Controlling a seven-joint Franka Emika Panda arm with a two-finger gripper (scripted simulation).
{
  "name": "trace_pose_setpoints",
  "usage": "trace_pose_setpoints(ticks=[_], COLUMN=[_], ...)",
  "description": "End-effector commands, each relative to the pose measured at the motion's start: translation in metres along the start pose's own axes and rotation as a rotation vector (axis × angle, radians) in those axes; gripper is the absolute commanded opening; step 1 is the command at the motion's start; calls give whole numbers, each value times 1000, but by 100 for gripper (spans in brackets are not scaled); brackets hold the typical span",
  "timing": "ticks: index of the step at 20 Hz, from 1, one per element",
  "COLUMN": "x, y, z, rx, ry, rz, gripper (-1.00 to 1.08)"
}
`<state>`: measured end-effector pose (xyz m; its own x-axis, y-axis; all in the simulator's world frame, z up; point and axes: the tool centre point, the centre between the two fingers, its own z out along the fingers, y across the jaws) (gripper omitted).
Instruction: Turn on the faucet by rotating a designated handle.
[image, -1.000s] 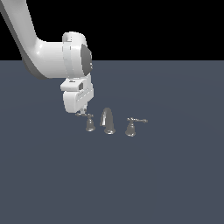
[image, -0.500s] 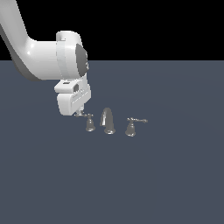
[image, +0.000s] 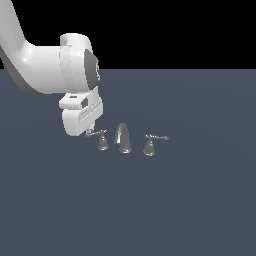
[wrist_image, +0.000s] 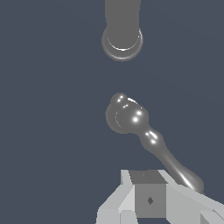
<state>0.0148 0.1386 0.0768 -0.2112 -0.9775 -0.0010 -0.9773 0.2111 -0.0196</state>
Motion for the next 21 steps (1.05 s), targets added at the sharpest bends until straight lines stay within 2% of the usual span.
trace_pose_setpoints(ticks=[1,6,7,21], x=[0,1,9,40], y=[17,29,15,49], z=[0,0,0,-1], rx=[-17,-19,2,-19], ry=[2,1,11,1], rz=[-7,-10,3,-9], gripper=[-100,-100,-100,-100])
